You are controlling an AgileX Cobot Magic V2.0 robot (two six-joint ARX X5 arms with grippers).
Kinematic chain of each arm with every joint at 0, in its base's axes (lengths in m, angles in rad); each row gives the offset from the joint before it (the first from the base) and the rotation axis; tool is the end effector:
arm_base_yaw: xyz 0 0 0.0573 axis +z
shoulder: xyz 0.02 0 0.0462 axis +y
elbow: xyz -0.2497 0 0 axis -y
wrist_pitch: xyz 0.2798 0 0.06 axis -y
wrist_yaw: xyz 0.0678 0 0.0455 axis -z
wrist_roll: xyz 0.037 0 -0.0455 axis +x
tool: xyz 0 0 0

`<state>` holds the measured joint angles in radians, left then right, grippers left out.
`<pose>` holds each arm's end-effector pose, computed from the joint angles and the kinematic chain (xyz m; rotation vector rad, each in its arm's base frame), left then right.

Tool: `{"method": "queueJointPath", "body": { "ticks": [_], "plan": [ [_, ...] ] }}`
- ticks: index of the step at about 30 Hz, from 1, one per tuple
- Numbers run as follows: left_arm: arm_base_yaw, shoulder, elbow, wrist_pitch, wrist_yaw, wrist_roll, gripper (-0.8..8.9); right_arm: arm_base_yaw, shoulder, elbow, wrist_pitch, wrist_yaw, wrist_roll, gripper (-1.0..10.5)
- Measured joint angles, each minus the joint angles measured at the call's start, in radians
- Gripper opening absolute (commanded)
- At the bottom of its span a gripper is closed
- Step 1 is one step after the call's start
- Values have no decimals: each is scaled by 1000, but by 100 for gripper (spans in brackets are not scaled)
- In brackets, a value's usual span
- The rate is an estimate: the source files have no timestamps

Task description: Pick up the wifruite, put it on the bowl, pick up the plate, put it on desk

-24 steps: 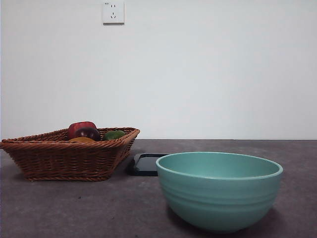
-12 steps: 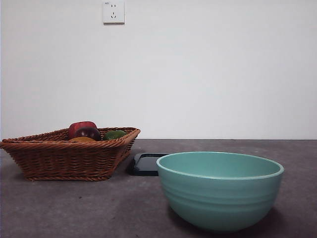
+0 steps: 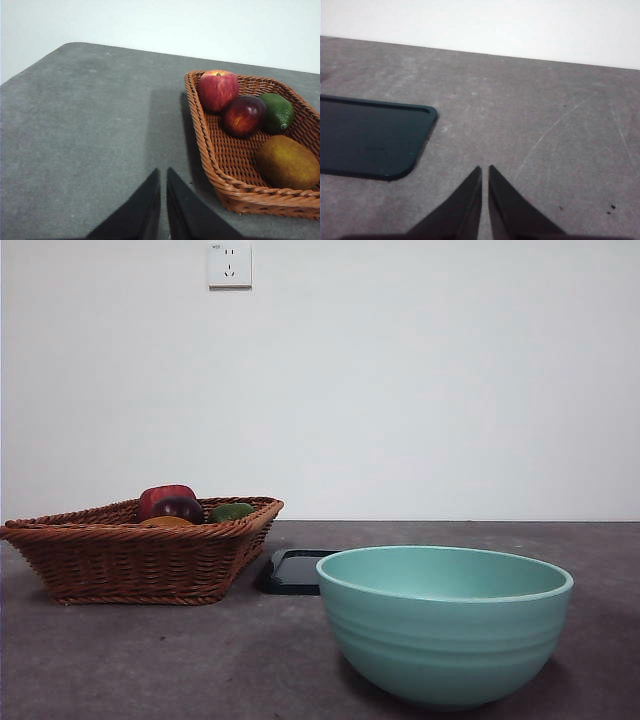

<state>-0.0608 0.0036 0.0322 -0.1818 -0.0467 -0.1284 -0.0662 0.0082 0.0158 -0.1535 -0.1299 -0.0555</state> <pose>0.1516 -0.0075 0.1564 -0.1199 0.1537 -0.0042 0.1530 -0.0053 0.1525 -0.0411 0.1434 0.0676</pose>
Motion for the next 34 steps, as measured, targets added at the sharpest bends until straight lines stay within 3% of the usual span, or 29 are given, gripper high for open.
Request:
{"method": "queueJointPath", "body": {
  "ticks": [9, 16, 24, 34],
  "plan": [
    [0, 0, 0, 0, 0, 0, 19, 22, -2, 0, -18, 105, 0, 17],
    [0, 0, 0, 0, 0, 0, 19, 26, -2, 0, -18, 111, 17, 17],
    [0, 0, 0, 0, 0, 0, 19, 26, -2, 0, -16, 124, 98, 17],
    [0, 0, 0, 0, 0, 0, 19, 26, -2, 0, -10, 127, 109, 17]
  ]
}}
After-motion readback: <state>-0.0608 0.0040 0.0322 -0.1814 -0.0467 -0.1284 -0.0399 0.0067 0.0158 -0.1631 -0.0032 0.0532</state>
